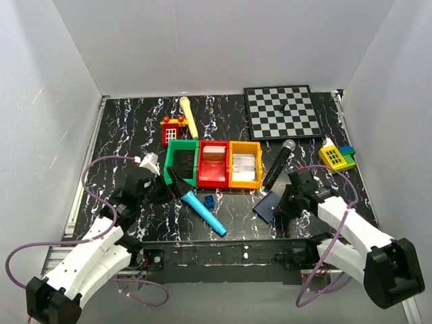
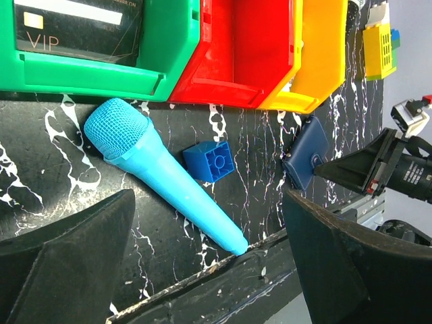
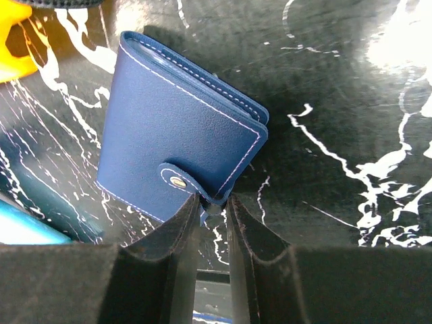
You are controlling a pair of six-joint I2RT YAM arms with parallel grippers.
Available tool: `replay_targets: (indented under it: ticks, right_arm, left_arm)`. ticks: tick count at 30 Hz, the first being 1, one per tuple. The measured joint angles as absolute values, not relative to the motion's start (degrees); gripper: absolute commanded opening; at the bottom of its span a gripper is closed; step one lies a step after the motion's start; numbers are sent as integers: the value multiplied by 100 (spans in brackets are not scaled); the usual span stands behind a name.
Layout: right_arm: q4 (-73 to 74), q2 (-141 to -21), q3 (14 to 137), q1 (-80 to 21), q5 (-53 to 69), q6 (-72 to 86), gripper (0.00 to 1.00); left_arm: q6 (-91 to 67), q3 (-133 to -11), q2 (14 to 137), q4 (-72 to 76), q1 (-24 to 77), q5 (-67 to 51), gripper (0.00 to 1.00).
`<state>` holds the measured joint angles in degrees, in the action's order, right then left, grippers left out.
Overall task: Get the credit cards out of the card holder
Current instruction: Move the card holder to the center of the board.
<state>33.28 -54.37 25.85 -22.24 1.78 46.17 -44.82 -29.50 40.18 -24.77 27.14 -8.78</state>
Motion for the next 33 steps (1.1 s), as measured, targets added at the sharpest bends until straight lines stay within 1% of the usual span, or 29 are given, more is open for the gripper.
replay_targets:
  ticks: [5, 17, 21, 29, 30, 31, 33]
  right_arm:
    - [3354, -5918, 2853, -2609, 235, 4495, 29]
    - [3402, -7109, 3634, -4093, 167, 4281, 33]
    - [3391, -7406, 3852, -4298, 169, 4191, 34]
    - [3275, -7913, 4265, -4401, 172, 4040, 36]
    - [3253, -7975, 4313, -4410, 172, 4018, 37]
    - [3240, -8012, 4344, -4421, 172, 4005, 42]
    - [3227, -8031, 4372, -4436, 165, 3977, 56]
  left_arm:
    - [-4451, -2950, 4073, -2477, 2762, -982, 89]
    - [-4364, -2950, 4250, -2390, 3098, -1111, 89]
    - [-4375, -2950, 4381, -2390, 3232, -1083, 89]
    - [-4469, -2950, 4539, -2307, 3546, -958, 89]
    - [-4484, -2950, 4567, -2290, 3597, -939, 89]
    - [-4501, -2950, 4595, -2274, 3642, -919, 89]
    - [-4547, -2950, 4661, -2241, 3760, -854, 89]
